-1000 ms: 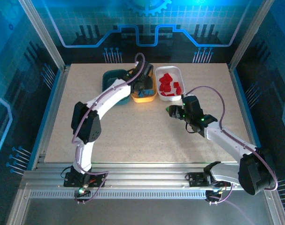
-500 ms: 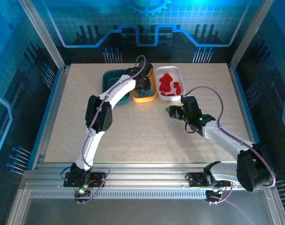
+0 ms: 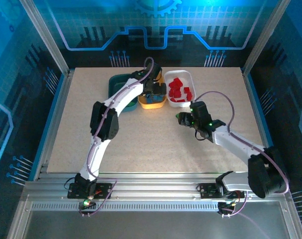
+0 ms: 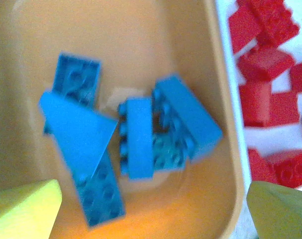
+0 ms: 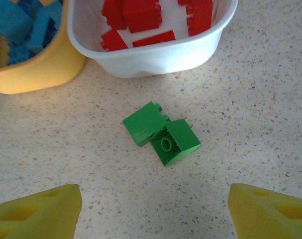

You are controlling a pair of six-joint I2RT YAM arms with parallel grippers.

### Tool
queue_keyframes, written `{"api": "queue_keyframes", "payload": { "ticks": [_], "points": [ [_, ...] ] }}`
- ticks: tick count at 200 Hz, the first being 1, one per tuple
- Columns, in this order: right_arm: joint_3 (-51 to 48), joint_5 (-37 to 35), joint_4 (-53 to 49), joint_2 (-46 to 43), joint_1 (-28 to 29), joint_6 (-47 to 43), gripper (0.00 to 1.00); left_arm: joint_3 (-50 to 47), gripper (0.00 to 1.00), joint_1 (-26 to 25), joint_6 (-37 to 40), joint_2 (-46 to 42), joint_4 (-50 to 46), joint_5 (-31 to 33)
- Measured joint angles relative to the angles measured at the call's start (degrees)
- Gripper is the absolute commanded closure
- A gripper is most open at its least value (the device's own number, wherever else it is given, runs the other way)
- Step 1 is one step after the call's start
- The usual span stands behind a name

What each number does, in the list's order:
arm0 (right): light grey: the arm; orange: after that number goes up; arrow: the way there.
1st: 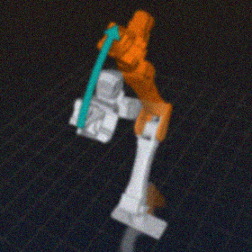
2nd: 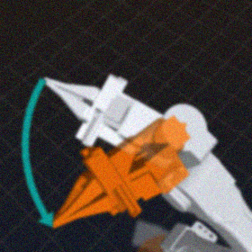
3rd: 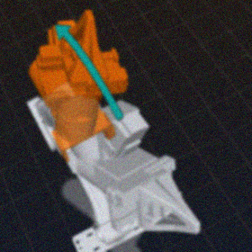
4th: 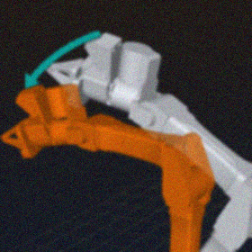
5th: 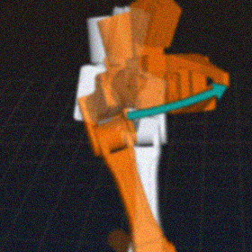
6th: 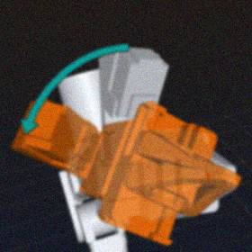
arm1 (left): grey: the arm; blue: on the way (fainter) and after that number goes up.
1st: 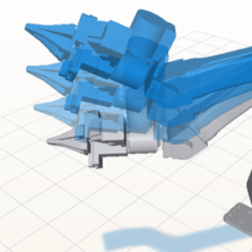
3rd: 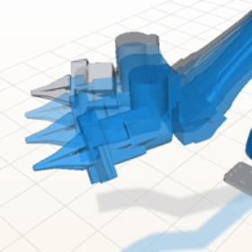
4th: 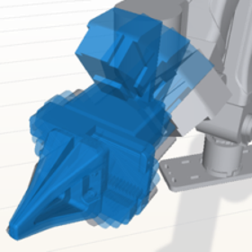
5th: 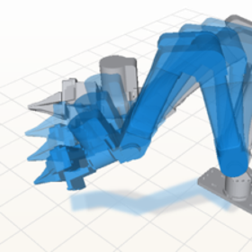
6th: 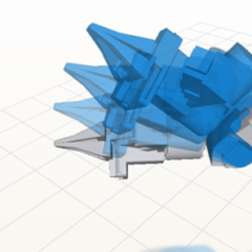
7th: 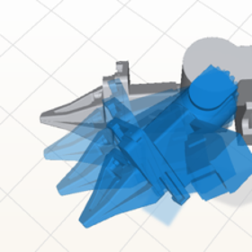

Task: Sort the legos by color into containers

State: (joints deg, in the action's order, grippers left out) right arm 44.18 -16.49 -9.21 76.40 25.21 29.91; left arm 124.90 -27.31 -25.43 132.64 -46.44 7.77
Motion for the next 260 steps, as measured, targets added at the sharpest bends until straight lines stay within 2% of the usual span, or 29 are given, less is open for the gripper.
{"api": "queue_keyframes", "payload": {
  "ticks": [17,71,89,115,133,180,204,260],
  "points": [
    [1.33,0.0,-0.7,4.04,-0.15,0.9,0.2,-10.56,0.01,0.0,-0.72,-9.86,3.37,-1.62],
    [5.81,2.12,-1.9,15.85,-3.21,3.45,0.22,-55.63,0.01,0.0,-7.72,-52.76,22.64,-4.87],
    [9.46,3.3,-1.88,20.61,-3.69,3.61,0.23,-69.07,0.01,0.0,-10.82,-60.41,27.3,-5.14],
    [12.57,3.65,-1.92,24.74,-4.42,4.04,0.27,-83.71,0.01,0.07,-13.77,-65.79,26.99,-5.05],
    [13.2,3.65,-2.38,25.59,-5.27,4.42,0.29,-88.37,0.01,0.15,-14.91,-70.1,25.03,-5.01],
    [14.05,3.74,-1.84,26.38,-5.68,4.39,0.48,-91.43,0.01,0.17,-15.65,-83.01,23.98,-3.61],
    [14.05,3.89,-1.42,26.38,-5.68,4.52,0.56,-91.95,0.01,0.22,-15.65,-83.95,23.12,-3.1],
    [13.73,4.37,-1.09,25.81,-5.11,4.35,0.6,-92.37,0.01,0.26,-15.65,-83.95,21.99,-3.08]
  ]
}}
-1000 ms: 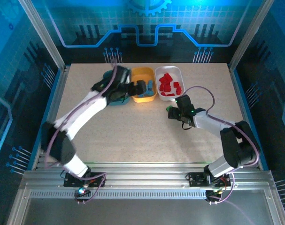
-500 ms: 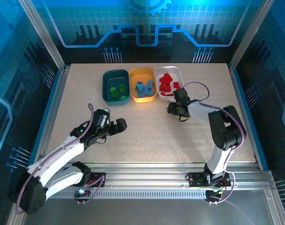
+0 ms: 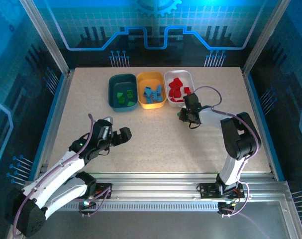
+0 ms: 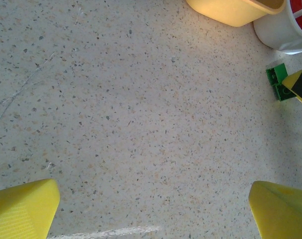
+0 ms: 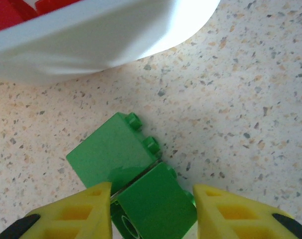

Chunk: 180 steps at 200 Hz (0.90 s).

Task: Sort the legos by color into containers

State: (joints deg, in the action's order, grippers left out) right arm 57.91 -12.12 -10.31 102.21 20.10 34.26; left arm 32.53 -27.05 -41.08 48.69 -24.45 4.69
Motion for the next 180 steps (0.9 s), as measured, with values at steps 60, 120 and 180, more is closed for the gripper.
{"api": "queue_keyframes", "payload": {
  "ticks": [60,120,180],
  "points": [
    [-2.56,0.39,-1.38,-5.92,3.52,-0.63,0.6,-0.02,0.01,0.11,0.0,0.0,-0.37,0.02],
    [-1.73,-0.76,-3.19,-9.31,10.43,-1.25,0.58,-0.5,0.01,1.88,-1.27,0.0,-0.76,0.79],
    [16.0,0.37,-3.69,-1.88,21.46,-2.71,0.58,-0.61,0.01,12.0,-4.07,1.05,-4.0,0.98]
  ]
}}
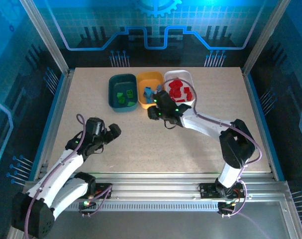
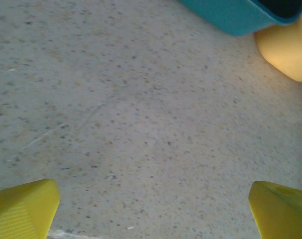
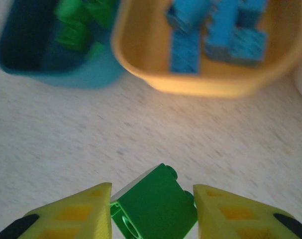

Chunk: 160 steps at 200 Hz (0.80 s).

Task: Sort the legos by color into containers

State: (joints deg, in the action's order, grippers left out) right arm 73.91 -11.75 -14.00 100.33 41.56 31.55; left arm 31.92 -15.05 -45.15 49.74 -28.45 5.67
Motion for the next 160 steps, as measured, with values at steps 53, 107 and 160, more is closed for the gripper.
{"api": "queue_keyframes", "payload": {
  "ticks": [53,107,160],
  "points": [
    [18.86,4.33,-0.39,14.36,0.33,-7.08,0.57,-2.93,0.01,3.87,-0.04,1.68,-0.24,-3.52],
    [39.26,7.85,-5.27,28.09,0.11,-13.27,0.56,-4.13,0.01,4.46,-0.02,1.57,1.49,-6.84],
    [56.92,9.29,-11.3,39.85,-0.76,-14.69,0.3,-4.46,0.01,4.57,0.02,1.53,3.04,-8.94]
  ]
}}
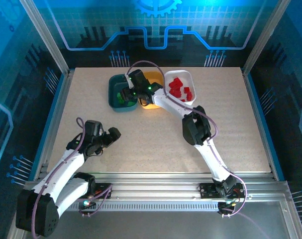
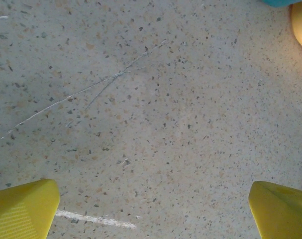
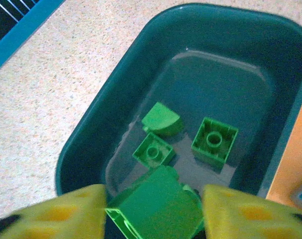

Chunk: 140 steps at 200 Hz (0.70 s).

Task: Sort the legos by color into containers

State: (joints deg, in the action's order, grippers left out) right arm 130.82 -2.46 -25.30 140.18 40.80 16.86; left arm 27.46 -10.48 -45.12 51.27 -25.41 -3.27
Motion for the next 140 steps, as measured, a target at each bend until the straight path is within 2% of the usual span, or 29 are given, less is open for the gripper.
{"api": "queue_keyframes", "payload": {
  "ticks": [23,55,74,108,123,140],
  "points": [
    [5.7,-0.02,-2.93,3.02,-0.24,-0.39,0.26,0.0,0.01,0.0,0.0,0.0,0.42,-0.57],
    [3.61,-0.57,-3.76,1.42,-0.24,-0.46,0.27,-0.02,0.01,0.0,-0.02,-0.42,0.5,-1.38],
    [-9.44,-2.62,-1.2,-6.4,-0.24,0.02,0.27,-0.31,0.01,0.04,-0.04,-0.79,1.62,-2.69],
    [-42.07,-7.89,5.46,-29.35,-1.31,5.07,0.19,-2.71,0.01,0.02,-1.18,-0.46,5.75,-6.84],
    [-52.78,-9.77,6.73,-38.1,-4.13,8.35,0.17,-3.87,0.01,-0.55,-2.03,0.55,7.82,-8.35],
    [-60.28,-11.15,7.5,-43.01,-8.61,11.34,0.16,-4.09,0.01,-2.32,-2.91,2.34,9.66,-9.09]
  ]
}}
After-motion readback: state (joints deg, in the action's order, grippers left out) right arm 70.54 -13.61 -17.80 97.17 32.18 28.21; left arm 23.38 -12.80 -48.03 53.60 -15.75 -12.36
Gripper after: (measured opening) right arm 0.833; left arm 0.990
